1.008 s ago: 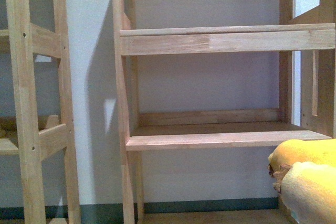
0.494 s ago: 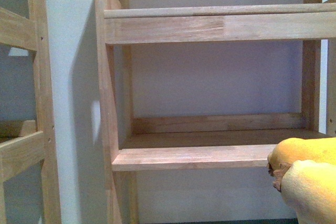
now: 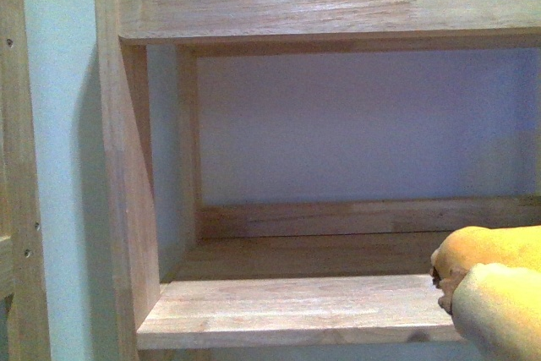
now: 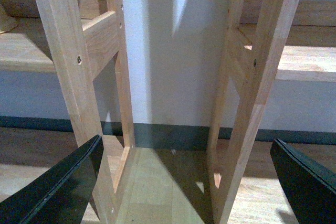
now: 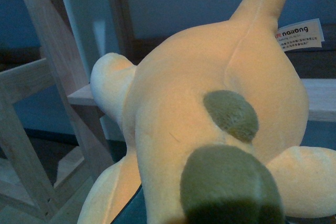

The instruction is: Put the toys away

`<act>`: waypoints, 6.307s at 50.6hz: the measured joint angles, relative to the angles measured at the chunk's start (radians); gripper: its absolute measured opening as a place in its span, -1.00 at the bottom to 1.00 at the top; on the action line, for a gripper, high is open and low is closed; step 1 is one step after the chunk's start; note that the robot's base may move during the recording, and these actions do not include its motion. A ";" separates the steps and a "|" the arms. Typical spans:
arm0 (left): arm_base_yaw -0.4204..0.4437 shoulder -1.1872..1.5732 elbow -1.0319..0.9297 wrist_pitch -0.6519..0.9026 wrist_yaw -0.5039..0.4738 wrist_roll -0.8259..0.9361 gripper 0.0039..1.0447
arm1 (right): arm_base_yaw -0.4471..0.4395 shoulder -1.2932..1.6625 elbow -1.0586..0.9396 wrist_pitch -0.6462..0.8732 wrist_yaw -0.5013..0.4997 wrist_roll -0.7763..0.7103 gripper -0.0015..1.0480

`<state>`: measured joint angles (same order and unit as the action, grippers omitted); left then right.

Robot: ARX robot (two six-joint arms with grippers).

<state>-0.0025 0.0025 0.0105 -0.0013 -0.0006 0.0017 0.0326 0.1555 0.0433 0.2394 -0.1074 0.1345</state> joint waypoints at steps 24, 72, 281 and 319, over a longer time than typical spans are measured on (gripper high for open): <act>0.000 0.000 0.000 0.000 0.000 0.000 0.89 | 0.094 0.100 0.242 0.011 0.064 -0.217 -0.68; 0.000 0.000 0.000 0.000 0.000 0.000 0.89 | 0.027 0.700 1.041 0.100 0.008 -0.195 -0.68; 0.000 0.000 0.000 0.000 0.000 0.000 0.89 | 0.031 0.780 0.953 0.188 0.058 -0.072 0.99; 0.000 0.000 0.000 0.000 0.000 0.000 0.89 | 0.026 0.236 0.255 0.103 0.108 -0.090 0.94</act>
<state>-0.0025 0.0025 0.0105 -0.0013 -0.0010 0.0013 0.0589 0.3916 0.2981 0.3424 0.0006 0.0448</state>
